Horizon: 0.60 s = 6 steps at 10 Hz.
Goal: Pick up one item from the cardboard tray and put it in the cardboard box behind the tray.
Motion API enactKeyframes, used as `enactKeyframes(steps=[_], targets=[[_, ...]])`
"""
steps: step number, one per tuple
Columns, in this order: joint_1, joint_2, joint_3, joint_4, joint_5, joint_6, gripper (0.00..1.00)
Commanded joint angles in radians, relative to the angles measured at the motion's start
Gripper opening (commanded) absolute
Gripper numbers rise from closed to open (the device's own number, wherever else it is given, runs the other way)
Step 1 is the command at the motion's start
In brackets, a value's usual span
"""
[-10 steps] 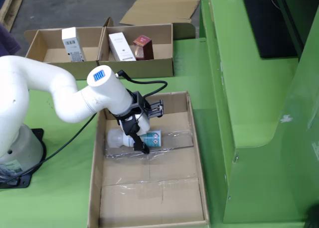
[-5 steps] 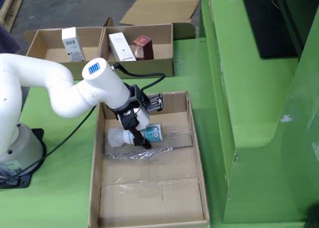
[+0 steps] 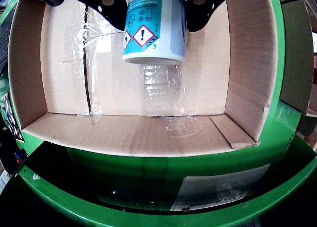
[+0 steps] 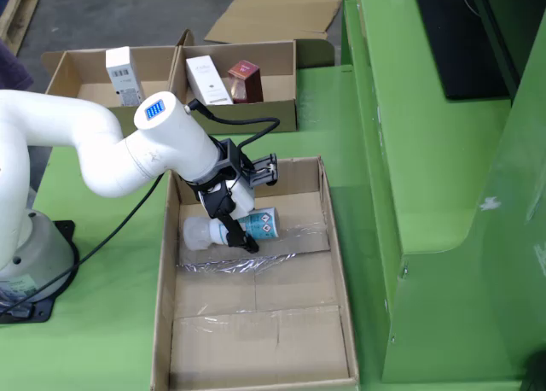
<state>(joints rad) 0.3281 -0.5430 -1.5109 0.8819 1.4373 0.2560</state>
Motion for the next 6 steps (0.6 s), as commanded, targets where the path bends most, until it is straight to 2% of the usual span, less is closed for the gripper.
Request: enactKeyframes(steps=[1, 3, 5, 6], targets=[[0.005, 0.087, 0.074, -0.043, -0.015, -0.004, 0.00], [0.002, 0.132, 0.165, -0.149, -0.021, -0.008, 0.00], [-0.017, 0.140, 0.356, -0.342, -0.012, -0.011, 0.00], [-0.017, 0.140, 0.356, -0.342, -0.012, -0.011, 0.00]])
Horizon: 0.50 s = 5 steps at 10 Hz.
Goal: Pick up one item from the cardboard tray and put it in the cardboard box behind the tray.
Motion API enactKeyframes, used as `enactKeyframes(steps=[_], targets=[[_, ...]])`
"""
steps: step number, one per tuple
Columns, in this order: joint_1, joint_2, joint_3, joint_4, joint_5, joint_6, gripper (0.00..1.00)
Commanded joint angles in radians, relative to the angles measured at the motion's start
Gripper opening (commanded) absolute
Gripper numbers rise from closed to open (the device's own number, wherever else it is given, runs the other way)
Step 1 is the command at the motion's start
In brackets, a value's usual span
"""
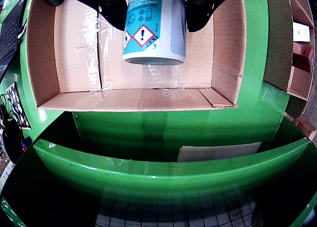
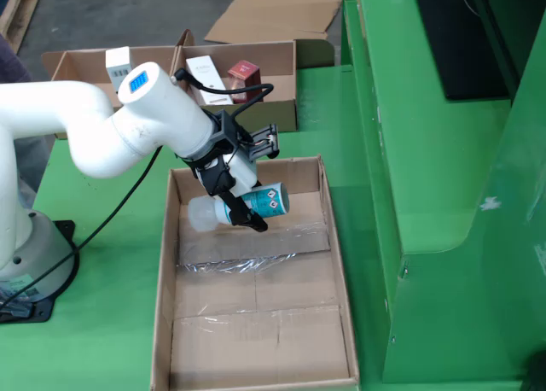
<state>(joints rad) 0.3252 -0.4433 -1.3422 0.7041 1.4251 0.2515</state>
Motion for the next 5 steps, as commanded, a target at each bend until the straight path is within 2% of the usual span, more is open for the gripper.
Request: enactKeyframes(steps=[1, 3, 4, 5], targets=[[-0.018, 0.040, 0.254, -0.221, 0.003, -0.013, 0.00], [-0.019, 0.054, 0.371, -0.332, 0.003, -0.022, 0.00], [-0.019, 0.054, 0.371, -0.332, 0.003, -0.022, 0.00], [-0.014, 0.063, 0.539, -0.475, 0.000, -0.029, 0.00]])
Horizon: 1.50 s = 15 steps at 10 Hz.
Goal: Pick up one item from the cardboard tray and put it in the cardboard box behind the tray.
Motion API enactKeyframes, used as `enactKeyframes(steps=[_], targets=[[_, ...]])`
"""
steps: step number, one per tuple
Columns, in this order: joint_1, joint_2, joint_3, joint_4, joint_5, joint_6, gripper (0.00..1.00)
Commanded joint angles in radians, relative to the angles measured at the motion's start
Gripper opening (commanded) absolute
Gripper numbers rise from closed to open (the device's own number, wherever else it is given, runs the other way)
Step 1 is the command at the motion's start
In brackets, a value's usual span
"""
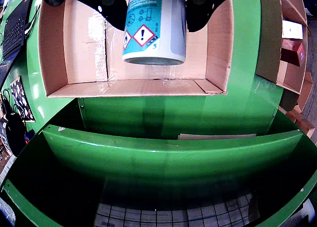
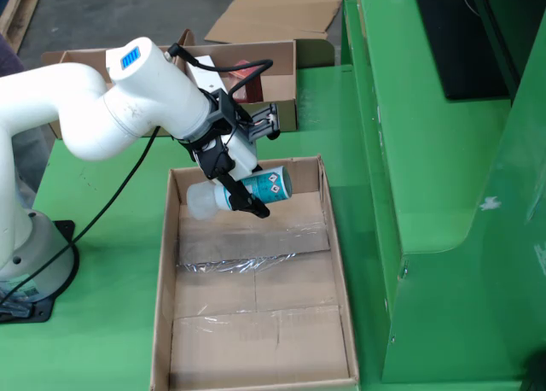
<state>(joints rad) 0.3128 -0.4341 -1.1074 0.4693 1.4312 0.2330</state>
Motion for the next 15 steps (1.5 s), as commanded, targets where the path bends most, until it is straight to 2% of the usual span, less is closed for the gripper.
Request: enactKeyframes(steps=[1, 5, 7, 8, 12, 15], targets=[[-0.001, 0.054, 0.304, -0.240, -0.006, -0.010, 0.00], [0.017, 0.025, 0.621, -0.473, -0.019, -0.022, 0.00], [0.027, 0.034, 0.671, -0.516, -0.031, -0.022, 0.00], [0.037, 0.030, 0.781, -0.601, -0.040, -0.021, 0.00], [0.074, 0.132, 0.787, -0.675, -0.065, -0.031, 0.00], [0.116, 0.136, 0.770, -0.664, -0.062, -0.056, 0.00]])
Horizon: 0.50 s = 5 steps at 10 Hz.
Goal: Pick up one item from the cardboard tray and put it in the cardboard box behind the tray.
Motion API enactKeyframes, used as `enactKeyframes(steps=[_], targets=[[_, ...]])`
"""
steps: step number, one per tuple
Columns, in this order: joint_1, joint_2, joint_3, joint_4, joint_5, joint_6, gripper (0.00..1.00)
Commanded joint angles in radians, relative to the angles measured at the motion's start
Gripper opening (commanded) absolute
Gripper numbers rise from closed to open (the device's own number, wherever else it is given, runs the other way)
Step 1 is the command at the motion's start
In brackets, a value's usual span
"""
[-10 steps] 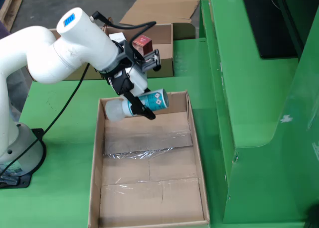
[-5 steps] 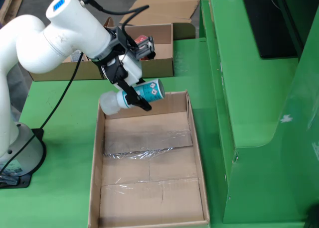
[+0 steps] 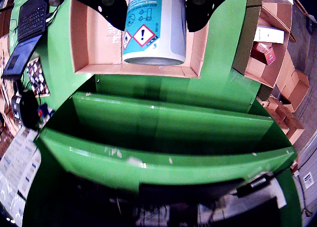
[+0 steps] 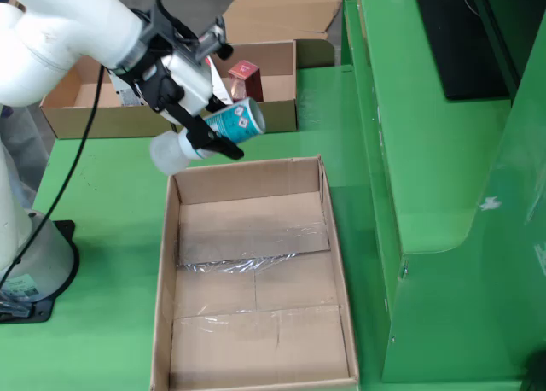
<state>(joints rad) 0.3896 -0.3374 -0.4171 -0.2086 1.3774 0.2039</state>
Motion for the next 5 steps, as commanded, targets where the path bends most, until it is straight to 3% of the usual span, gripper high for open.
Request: enactKeyframes(steps=[1, 5], targets=[[0.072, 0.017, 0.116, -0.006, -0.017, -0.031, 0.00], [0.177, 0.037, 0.084, -0.010, -0.047, -0.028, 0.00]])
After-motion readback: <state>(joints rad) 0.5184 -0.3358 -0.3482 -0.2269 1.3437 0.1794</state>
